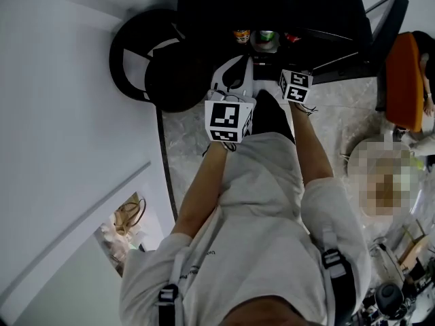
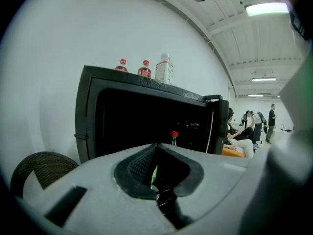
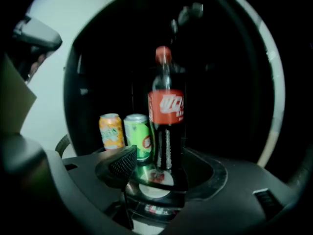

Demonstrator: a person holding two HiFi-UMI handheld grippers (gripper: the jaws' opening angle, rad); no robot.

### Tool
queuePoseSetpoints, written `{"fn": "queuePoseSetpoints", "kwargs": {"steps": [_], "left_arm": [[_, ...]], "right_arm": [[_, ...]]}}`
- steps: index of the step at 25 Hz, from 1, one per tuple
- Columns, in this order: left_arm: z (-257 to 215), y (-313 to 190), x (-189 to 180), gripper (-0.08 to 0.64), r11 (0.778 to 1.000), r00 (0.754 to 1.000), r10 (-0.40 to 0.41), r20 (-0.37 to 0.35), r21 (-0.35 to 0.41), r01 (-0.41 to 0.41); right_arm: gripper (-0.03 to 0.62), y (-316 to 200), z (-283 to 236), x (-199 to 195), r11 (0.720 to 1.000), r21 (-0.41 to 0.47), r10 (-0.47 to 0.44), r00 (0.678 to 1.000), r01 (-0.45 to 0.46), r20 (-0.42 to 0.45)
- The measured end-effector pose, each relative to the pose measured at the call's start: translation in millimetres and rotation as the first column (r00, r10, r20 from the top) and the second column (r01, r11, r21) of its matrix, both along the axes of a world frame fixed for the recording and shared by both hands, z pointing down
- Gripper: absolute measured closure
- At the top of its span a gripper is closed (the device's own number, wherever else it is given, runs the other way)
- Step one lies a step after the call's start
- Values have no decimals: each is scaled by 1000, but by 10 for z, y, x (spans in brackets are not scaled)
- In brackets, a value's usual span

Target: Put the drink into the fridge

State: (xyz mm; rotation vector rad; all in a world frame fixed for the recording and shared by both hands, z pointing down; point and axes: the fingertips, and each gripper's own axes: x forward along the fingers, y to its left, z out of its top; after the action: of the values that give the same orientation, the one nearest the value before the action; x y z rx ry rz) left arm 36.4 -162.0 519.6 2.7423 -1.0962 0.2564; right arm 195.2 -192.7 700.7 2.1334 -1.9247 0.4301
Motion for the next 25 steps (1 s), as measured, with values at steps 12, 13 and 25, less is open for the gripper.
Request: {"fn": "queuePoseSetpoints", "kwargs": {"steps": [12, 13, 25], "left_arm": [[-440, 795, -233, 551, 999, 1000, -2, 23, -32, 3], [-470, 825, -243, 551, 999, 1000, -13, 16, -35, 13], [-800, 1509, -351, 551, 995, 995, -101, -12, -6, 101]], "right_arm": [[406, 912, -1409, -629, 996, 65, -68, 995, 63, 70], [425, 967, -1488, -643, 996, 68, -60, 995, 54, 82], [581, 1989, -2026, -754, 996, 83, 9, 966, -31, 259]]}}
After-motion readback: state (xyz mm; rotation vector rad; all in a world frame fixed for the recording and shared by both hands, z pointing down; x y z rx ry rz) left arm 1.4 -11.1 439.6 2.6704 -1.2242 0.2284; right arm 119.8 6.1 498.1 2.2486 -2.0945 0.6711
